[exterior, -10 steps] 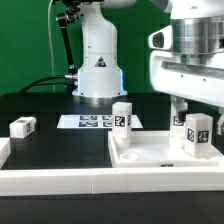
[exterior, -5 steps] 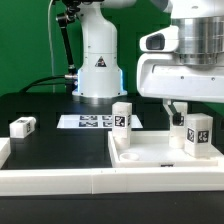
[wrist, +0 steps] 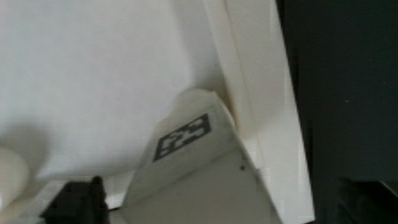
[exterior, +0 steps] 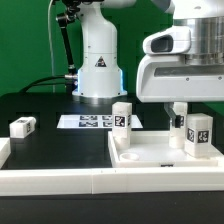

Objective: Assemble square table

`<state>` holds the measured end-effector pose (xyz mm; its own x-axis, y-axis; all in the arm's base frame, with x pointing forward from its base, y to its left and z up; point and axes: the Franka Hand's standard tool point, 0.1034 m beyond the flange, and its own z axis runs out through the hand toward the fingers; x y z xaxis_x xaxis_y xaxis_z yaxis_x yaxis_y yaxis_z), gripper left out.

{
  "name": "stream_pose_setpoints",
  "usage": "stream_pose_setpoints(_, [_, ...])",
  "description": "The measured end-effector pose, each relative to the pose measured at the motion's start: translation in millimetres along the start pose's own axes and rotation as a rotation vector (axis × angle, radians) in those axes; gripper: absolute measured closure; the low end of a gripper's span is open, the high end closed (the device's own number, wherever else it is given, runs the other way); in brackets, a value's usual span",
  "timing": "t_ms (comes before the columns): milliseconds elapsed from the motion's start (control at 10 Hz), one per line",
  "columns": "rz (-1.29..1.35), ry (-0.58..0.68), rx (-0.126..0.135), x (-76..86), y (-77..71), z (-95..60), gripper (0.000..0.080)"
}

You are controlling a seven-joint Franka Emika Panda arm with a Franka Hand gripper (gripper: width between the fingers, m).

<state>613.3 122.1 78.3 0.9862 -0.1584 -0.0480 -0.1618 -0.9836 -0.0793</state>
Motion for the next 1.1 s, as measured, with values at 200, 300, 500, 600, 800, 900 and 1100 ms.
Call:
stream_pose_setpoints(200, [-0.084,-0.002,0.001,-1.2,-1.0,0.6,0.0151])
stream_pose_setpoints(300, [-0.188,-0.002,0.001,-1.1,-0.6,0.5,0.0151])
stream_pose_setpoints(500, [-0.219,-0.002,0.001,-0.9,-0.1,0.5,0.0151])
stream_pose_setpoints(600, [-0.217,-0.002,0.001,-0.9,0.1,0.6,0.0262])
stream_pose_setpoints(800, [-0.191,-0.002,0.0,-0.6,1.0,0.6,0.0444])
stream_pose_setpoints(900, [-0.188,-0.001,-0.003,0.3,3.6,0.5,0.0505])
stream_pose_setpoints(1100, [-0.061,-0.001,-0.001,0.4,3.9,0.5,0.0505])
